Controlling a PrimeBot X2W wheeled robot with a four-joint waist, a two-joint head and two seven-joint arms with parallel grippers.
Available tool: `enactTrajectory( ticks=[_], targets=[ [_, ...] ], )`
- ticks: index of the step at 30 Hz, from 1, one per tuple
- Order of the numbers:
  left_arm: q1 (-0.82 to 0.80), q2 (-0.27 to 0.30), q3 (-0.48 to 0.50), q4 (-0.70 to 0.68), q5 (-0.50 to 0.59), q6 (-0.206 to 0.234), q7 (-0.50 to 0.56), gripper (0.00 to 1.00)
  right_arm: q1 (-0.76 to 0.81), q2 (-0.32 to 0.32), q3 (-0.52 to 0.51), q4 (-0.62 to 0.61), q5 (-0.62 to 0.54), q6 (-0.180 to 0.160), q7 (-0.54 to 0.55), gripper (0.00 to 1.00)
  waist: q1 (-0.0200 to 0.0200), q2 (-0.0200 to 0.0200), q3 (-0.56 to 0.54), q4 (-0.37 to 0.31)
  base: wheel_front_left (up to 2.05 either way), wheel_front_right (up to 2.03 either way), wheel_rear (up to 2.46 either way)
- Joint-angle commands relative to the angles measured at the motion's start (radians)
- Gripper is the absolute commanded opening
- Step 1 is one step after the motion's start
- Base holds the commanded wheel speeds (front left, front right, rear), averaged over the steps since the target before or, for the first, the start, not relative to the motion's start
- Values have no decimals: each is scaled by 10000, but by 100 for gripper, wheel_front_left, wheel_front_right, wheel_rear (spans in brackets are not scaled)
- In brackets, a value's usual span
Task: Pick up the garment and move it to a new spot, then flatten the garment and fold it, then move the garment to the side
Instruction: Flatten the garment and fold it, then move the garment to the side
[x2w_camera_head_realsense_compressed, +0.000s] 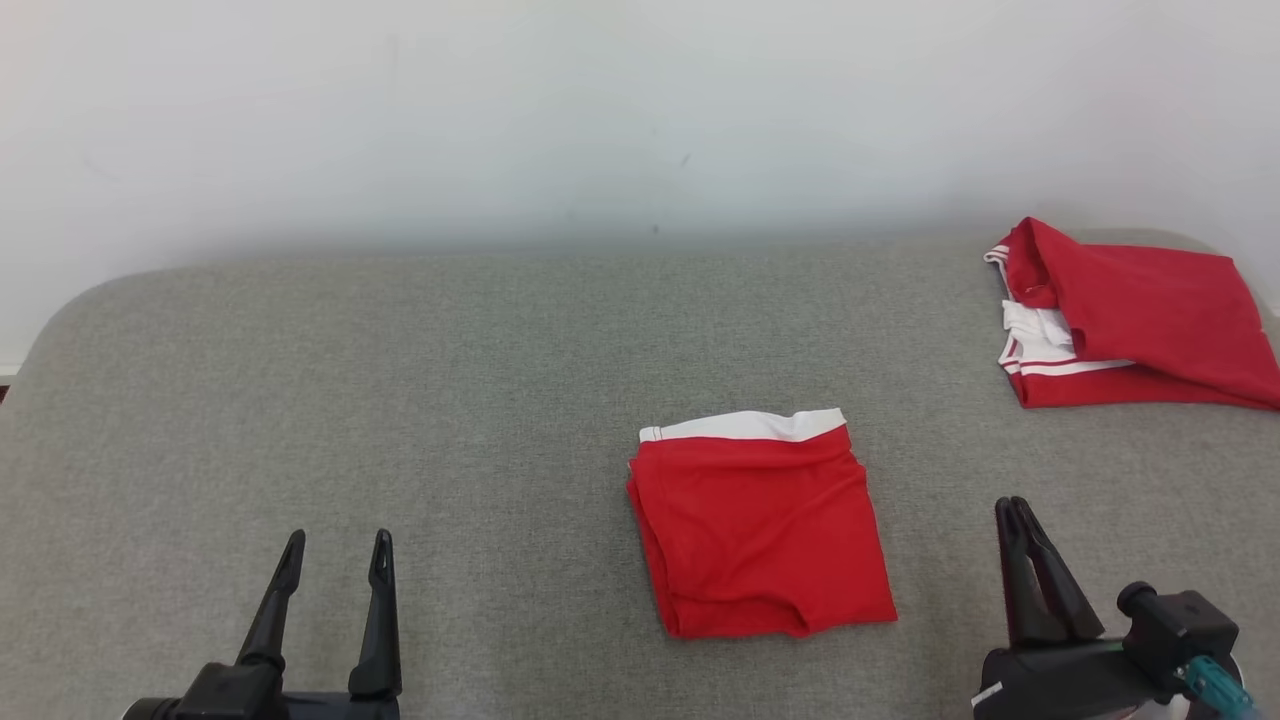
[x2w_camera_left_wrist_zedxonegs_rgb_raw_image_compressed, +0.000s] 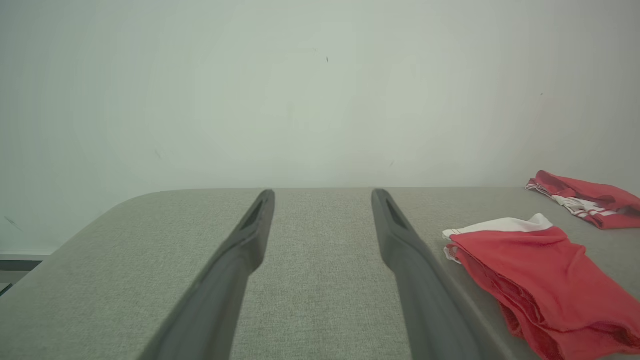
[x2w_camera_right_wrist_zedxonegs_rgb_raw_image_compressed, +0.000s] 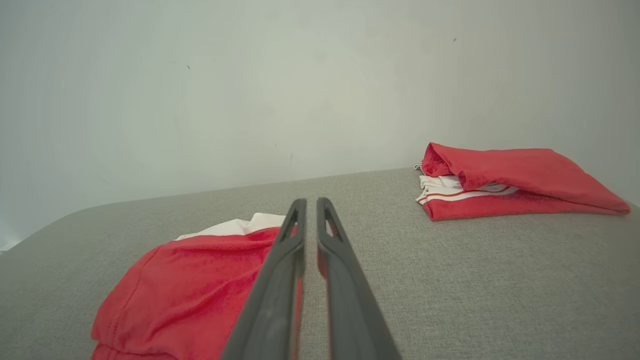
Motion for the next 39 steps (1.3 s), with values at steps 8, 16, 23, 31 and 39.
enactTrajectory(
  ticks=[8,16,23,31,39],
  targets=[
    [315,-13,253,-56,104,-64,-28,100,698,153,-109,-397,-240,-30,-3,100,2,0,-167,-182,0,0,0],
    [540,-13,480,-140,92,-71,-28,100,1034,203,-235,-553,-326,-31,-3,100,2,0,-302,-137,0,0,0],
    [847,90,554,-176,-88,-52,-28,100,1105,128,-184,-495,-317,-31,-3,100,2,0,-349,-155,0,0,0],
    [1067,301,417,-260,-418,-53,-28,100,1145,72,-157,-423,-309,-31,-3,100,2,0,-410,-70,0,0,0],
    [1110,359,315,-310,-548,-54,-28,100,1168,98,-139,-346,-359,-31,-3,100,2,0,-448,-26,0,0,0]
  ],
)
